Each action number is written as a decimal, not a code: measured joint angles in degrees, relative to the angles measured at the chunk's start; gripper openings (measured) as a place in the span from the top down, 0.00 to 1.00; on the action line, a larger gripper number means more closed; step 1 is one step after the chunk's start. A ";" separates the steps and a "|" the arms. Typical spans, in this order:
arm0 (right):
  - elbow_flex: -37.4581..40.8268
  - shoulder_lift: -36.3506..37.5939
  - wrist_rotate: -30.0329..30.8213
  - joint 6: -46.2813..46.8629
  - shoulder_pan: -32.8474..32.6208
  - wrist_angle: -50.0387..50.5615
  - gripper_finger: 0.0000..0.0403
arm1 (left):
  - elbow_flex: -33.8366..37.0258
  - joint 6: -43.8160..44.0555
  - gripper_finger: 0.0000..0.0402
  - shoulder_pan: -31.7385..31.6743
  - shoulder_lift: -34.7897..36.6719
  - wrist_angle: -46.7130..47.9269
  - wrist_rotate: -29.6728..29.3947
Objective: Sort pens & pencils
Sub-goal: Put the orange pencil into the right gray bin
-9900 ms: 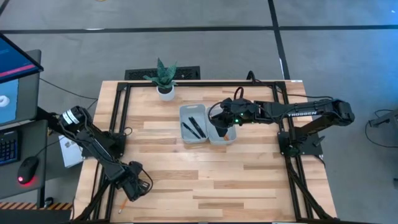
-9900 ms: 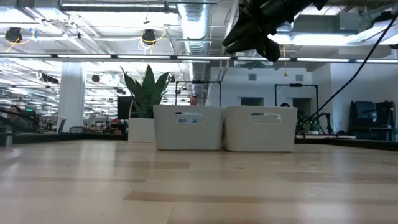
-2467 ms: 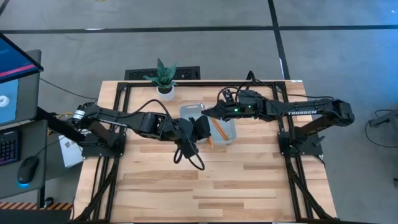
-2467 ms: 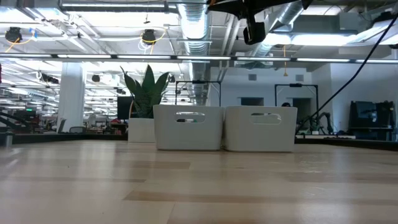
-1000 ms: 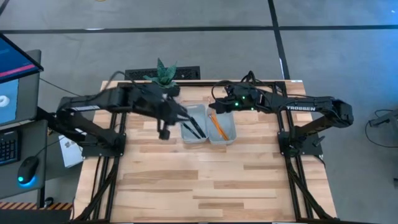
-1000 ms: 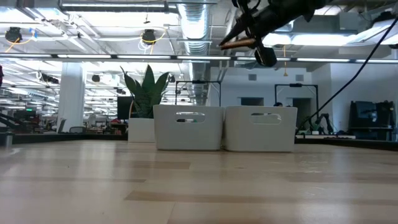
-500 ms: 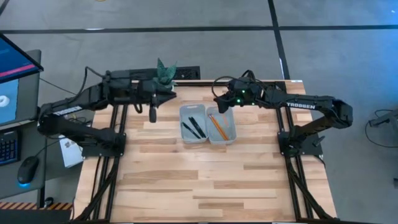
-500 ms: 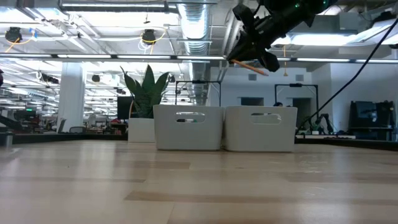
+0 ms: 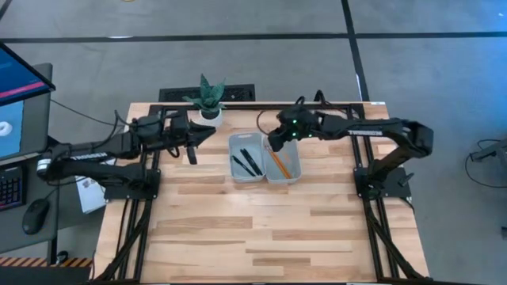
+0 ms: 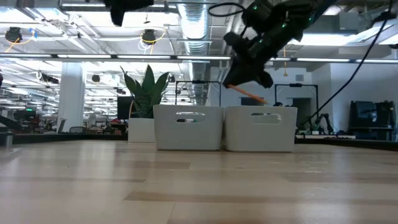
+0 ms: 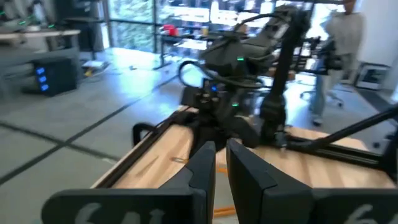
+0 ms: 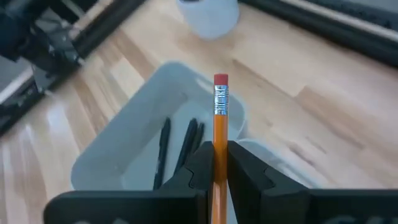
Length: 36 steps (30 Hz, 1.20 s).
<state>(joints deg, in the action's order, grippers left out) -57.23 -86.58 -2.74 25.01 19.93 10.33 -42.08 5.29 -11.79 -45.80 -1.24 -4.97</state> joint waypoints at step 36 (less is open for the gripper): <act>0.02 -4.68 -0.44 0.40 -2.30 9.61 0.85 | 4.08 -3.20 0.93 0.00 3.81 0.90 -6.85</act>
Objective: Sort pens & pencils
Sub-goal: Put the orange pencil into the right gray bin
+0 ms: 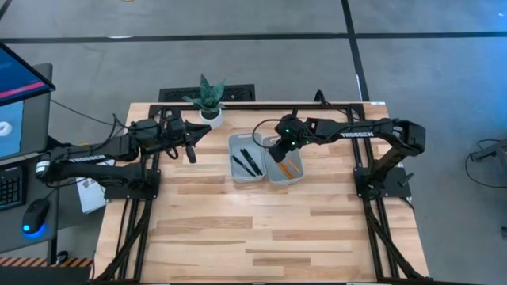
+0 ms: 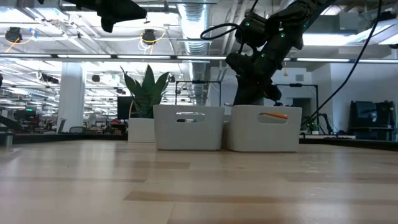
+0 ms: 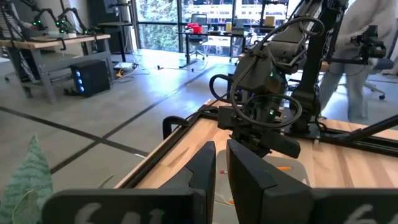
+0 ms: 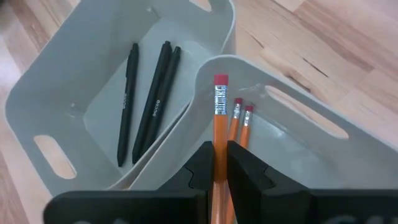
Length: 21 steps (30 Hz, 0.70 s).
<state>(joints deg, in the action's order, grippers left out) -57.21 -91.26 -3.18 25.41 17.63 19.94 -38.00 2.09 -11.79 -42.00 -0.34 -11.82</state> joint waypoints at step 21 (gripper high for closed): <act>0.00 0.00 0.00 0.02 -0.02 -0.04 0.85 | 0.00 -0.76 0.93 0.00 0.00 0.09 0.00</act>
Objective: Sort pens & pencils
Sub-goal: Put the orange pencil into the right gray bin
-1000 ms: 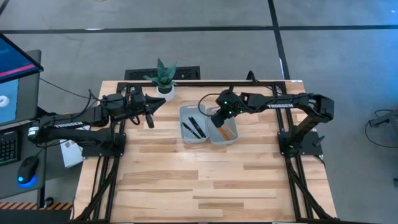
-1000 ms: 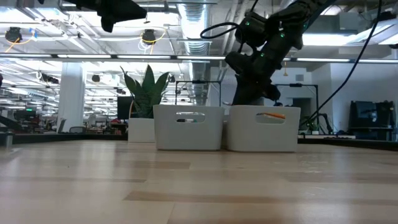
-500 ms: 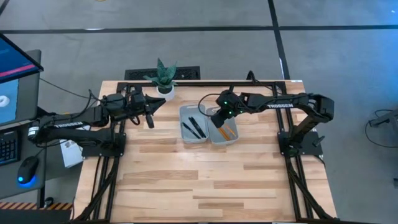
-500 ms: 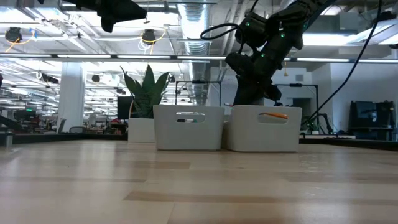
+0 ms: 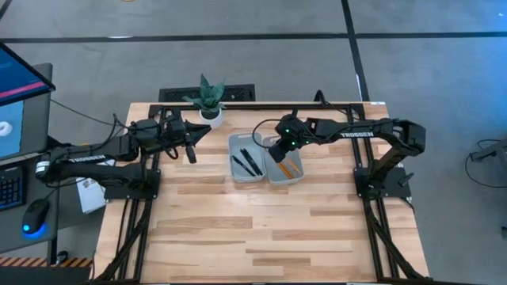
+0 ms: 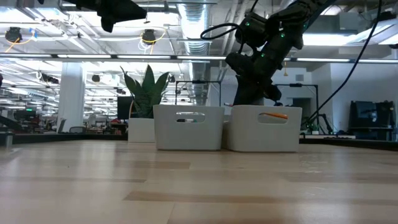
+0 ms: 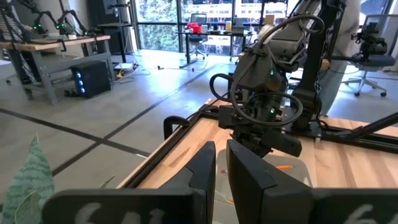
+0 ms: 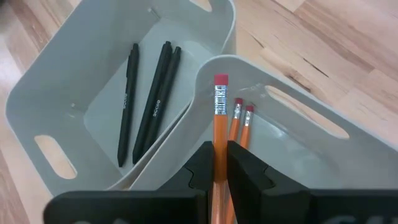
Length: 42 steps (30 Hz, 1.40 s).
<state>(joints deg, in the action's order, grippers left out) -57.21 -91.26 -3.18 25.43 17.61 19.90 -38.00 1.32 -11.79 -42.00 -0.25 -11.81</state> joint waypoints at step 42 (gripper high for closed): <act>-0.28 -9.03 0.60 -0.79 -1.51 -2.90 0.84 | 0.02 0.28 0.93 0.02 -0.02 3.58 -0.07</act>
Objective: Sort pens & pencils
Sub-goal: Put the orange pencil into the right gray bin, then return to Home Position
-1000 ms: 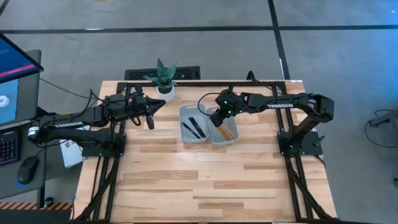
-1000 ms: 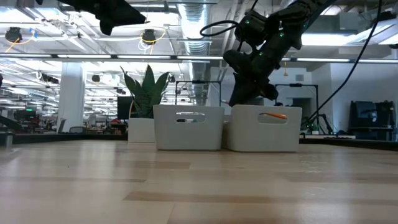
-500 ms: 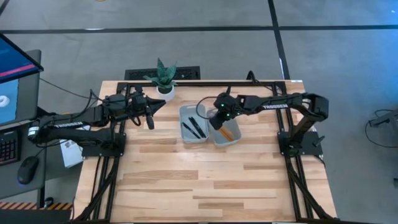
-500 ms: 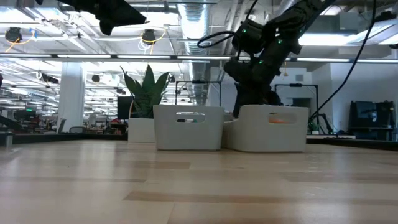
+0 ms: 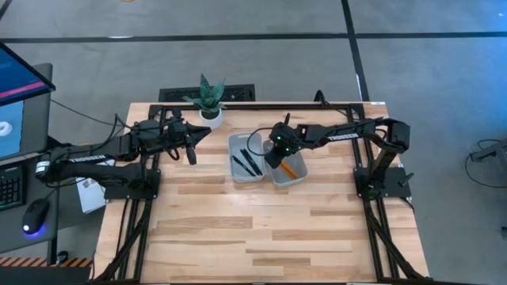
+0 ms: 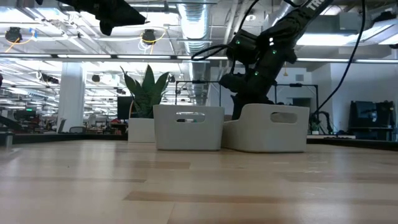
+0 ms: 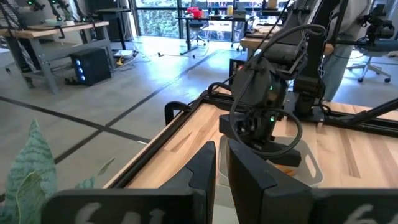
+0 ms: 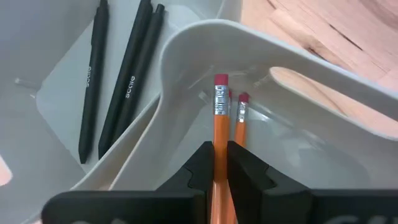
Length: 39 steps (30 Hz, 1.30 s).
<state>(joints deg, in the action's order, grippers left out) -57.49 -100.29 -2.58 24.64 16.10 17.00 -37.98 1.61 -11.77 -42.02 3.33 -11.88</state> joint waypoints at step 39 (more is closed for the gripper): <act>-18.28 41.83 6.11 -21.49 3.53 12.09 0.60 | -0.76 2.53 0.93 -0.46 5.36 -2.96 -2.50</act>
<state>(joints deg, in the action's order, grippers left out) -75.77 -58.47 3.53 3.16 19.63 29.09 -38.74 4.14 -12.23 -36.66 0.37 -14.38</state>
